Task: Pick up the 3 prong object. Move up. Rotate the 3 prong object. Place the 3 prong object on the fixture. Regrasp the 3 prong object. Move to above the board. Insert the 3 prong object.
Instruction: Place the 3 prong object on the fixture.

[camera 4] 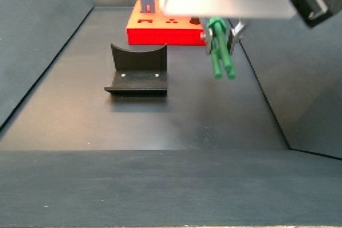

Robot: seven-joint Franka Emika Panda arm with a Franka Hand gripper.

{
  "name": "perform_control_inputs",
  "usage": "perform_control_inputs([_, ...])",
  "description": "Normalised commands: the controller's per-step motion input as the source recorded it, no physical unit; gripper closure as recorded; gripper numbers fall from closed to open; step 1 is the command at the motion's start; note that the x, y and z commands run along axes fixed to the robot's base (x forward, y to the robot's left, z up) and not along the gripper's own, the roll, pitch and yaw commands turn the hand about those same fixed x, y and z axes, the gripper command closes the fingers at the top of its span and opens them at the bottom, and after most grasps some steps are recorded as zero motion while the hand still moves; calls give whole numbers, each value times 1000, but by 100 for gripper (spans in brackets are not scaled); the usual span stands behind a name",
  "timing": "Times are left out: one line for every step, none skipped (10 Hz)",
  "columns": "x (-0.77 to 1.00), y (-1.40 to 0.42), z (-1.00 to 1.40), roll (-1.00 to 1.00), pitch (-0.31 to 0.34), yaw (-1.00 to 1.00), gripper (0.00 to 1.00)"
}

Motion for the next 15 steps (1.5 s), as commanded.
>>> perform_control_inputs([-29,-1,1000,119,65,11,100])
perform_control_inputs([-30,-2,952,124,71,15,100])
perform_control_inputs([-23,-2,771,123,77,22,100])
perform_control_inputs([-17,0,634,121,82,23,100])
perform_control_inputs([-8,4,447,117,92,21,100])
perform_control_inputs([-3,4,353,111,95,23,100])
perform_control_inputs([918,-1000,163,176,-146,28,100])
perform_control_inputs([917,-1000,129,176,-142,29,100])
perform_control_inputs([943,-1000,101,166,-86,31,100])
perform_control_inputs([1000,-998,95,150,-25,28,100])
perform_control_inputs([1000,-939,80,144,6,27,100])
perform_control_inputs([1000,-873,70,141,28,28,100])
perform_control_inputs([1000,-797,62,142,49,30,100])
perform_control_inputs([1000,-717,55,145,70,31,100])
perform_control_inputs([1000,-589,45,154,96,33,100])
